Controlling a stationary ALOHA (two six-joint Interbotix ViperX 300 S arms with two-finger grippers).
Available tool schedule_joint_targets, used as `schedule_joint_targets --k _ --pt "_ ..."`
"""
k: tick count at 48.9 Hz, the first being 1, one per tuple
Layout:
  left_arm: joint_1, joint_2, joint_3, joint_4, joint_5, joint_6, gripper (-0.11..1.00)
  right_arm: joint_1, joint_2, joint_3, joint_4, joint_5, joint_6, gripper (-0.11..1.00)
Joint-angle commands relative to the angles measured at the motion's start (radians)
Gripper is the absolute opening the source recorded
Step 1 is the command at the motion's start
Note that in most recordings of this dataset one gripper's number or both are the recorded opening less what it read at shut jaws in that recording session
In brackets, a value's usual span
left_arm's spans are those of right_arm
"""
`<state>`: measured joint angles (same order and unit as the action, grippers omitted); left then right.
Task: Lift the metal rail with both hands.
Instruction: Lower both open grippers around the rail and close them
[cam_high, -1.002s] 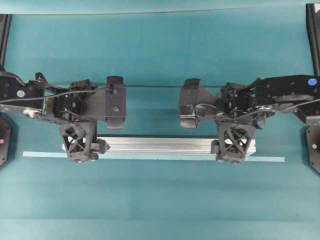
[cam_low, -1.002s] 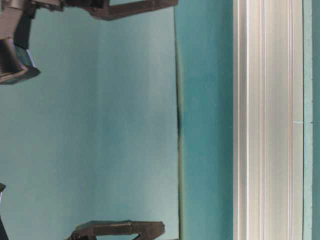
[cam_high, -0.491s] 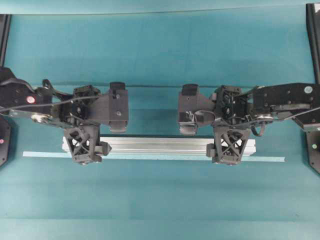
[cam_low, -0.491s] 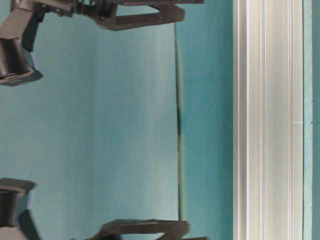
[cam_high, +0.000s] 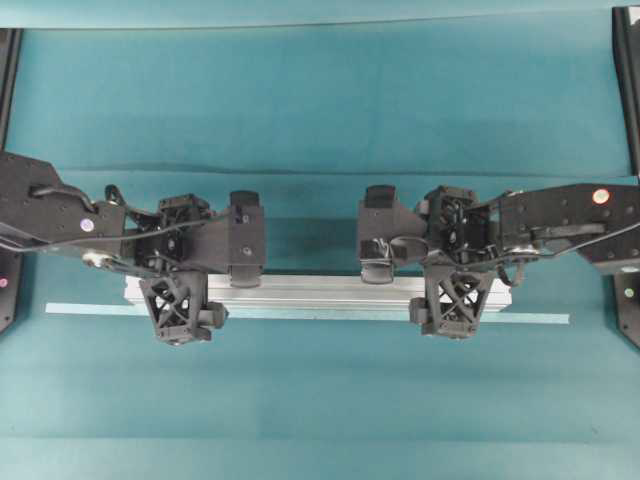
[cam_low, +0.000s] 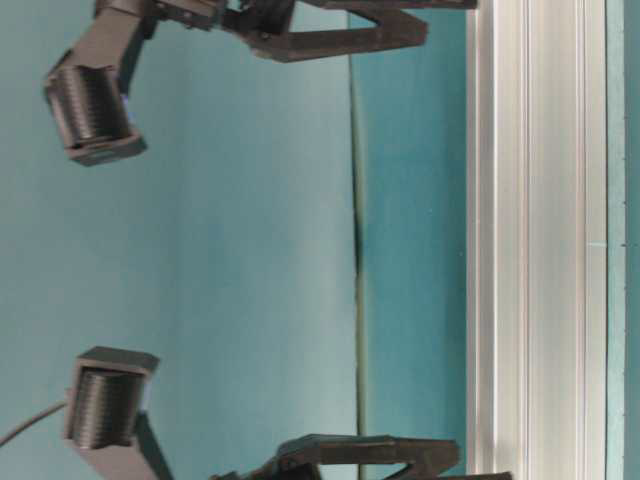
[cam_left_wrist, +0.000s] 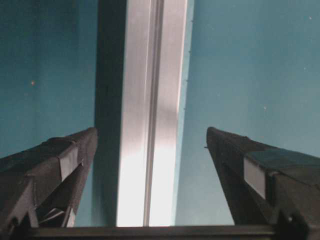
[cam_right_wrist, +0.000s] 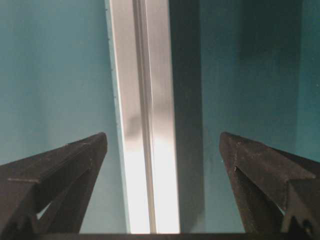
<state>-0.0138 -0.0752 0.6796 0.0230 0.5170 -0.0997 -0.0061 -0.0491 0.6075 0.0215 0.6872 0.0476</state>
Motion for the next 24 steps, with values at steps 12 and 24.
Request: schedule_joint_targets --k 12,24 --pt "0.032 0.038 0.038 0.003 -0.092 0.003 0.98 0.005 0.072 0.049 -0.002 -0.098 -0.005 0.96" --pt "0.038 0.098 0.055 0.005 -0.166 0.008 0.98 0.005 0.133 0.057 -0.006 -0.16 -0.014 0.96"
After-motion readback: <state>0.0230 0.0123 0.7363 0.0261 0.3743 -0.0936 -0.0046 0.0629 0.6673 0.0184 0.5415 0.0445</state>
